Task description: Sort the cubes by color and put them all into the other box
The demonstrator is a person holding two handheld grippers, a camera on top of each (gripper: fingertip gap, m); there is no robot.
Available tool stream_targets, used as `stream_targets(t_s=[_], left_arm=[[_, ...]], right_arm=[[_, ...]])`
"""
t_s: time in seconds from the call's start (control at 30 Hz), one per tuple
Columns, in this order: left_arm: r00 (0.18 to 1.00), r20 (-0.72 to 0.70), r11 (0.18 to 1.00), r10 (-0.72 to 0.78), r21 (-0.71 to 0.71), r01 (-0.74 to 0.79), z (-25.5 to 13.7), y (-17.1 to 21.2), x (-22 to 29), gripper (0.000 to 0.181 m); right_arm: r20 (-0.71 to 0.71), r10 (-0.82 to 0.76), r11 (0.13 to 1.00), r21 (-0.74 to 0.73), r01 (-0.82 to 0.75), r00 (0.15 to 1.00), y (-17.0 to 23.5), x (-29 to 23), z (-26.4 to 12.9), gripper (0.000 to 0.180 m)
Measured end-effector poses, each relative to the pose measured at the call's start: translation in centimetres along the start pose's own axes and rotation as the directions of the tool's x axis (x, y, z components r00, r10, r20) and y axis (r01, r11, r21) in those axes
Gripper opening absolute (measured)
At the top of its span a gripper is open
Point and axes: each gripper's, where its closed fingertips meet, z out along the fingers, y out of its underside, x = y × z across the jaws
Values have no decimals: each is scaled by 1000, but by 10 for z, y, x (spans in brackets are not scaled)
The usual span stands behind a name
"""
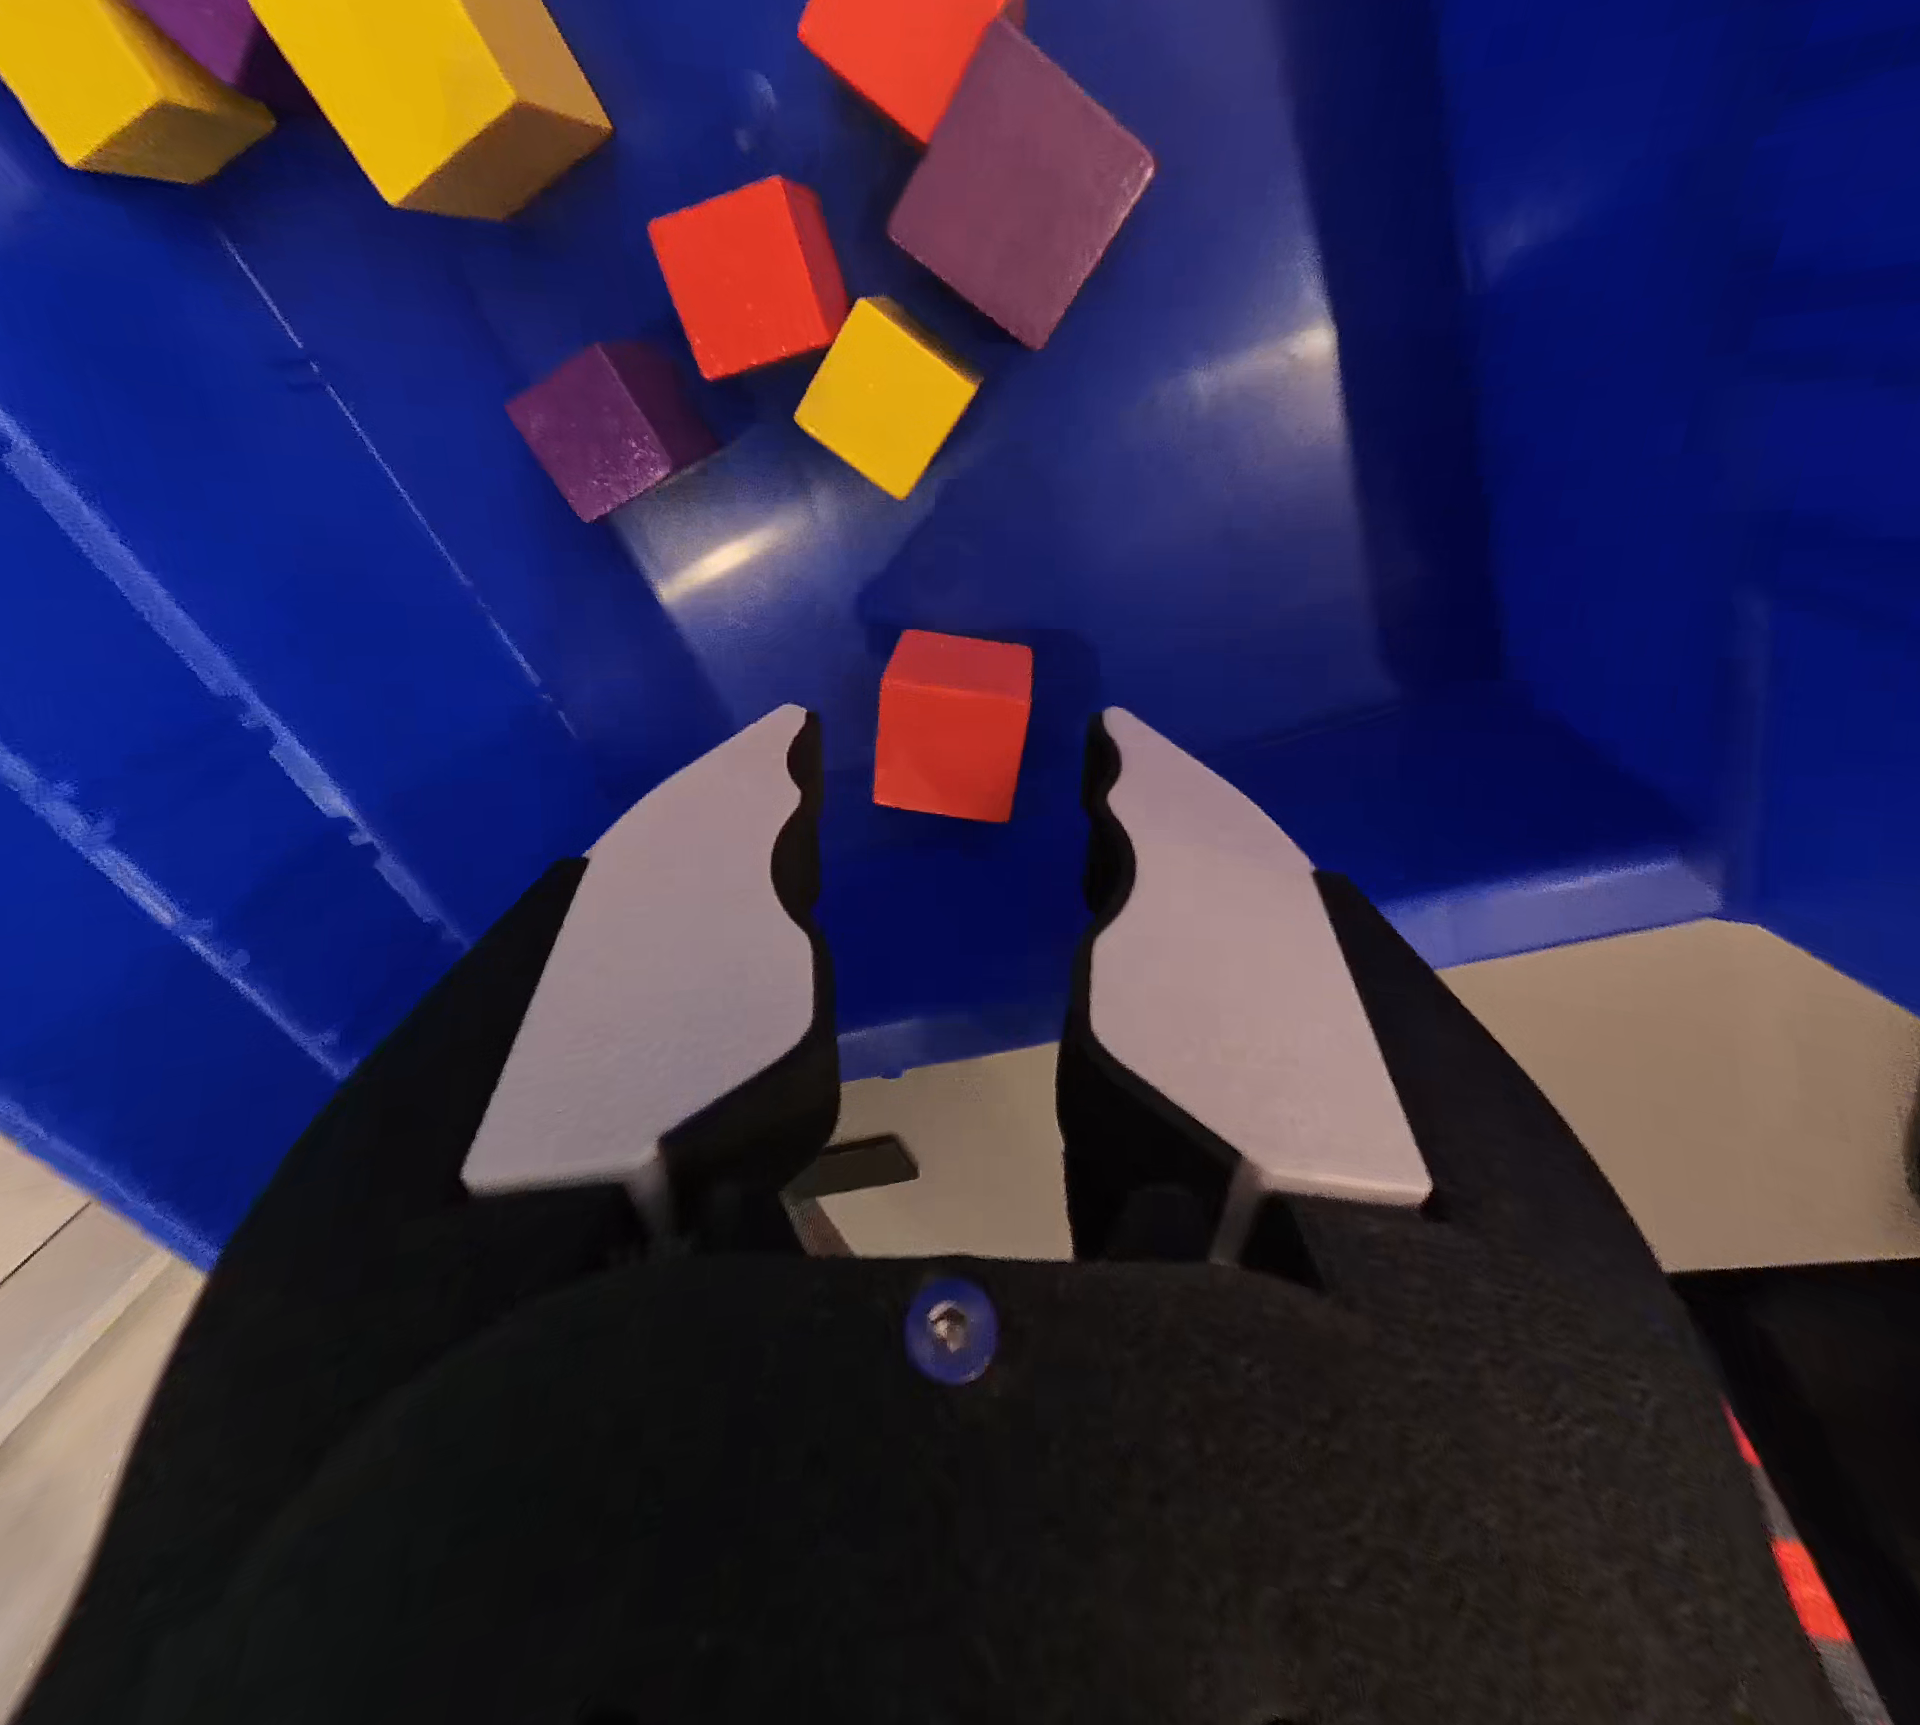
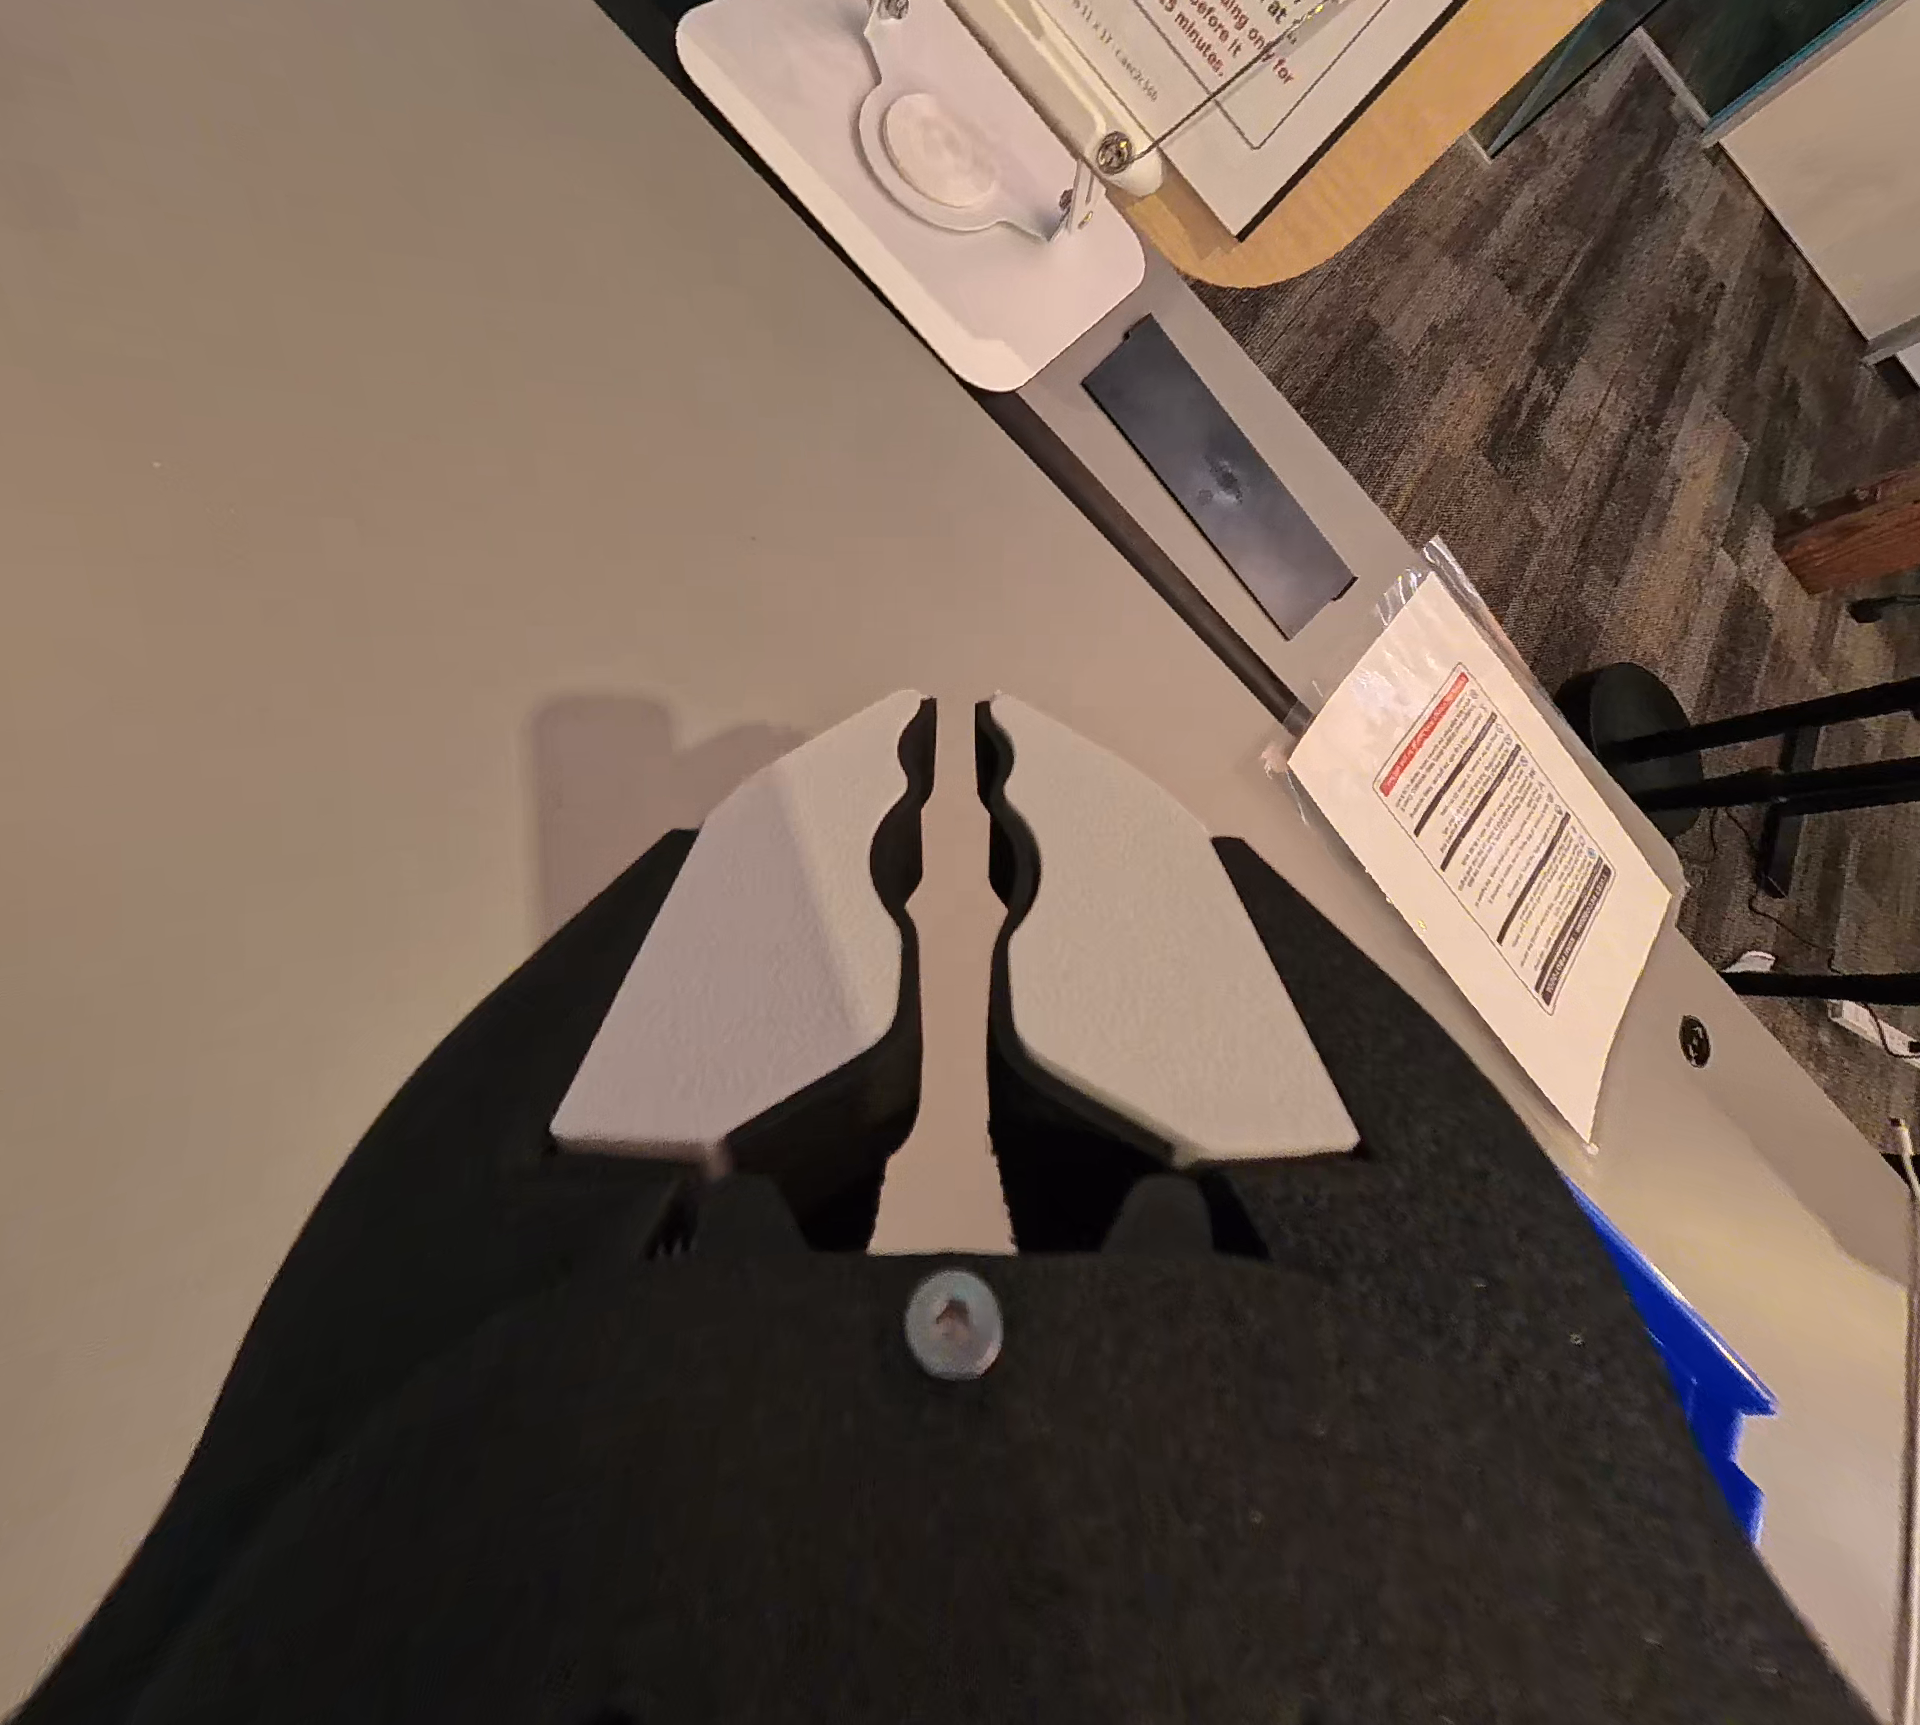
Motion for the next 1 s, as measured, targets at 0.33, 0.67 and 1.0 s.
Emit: stream_targets(t_s=[0.33,0.67,1.0], left_arm=[[999,-37,993,21,-112,-25,6,3,-2,28],[994,91,996,67,60,-73,-9,-14,-16,28],[940,330,625,82,718,-306,-159,-96,50,28]], right_arm=[[13,2,1000,-18,-1,1000,6,4,3,7],[12,28,1000,-6,-28,1000,10,11,0,7],[20,29,999,17,-29,999,-3,-1,11,9]])
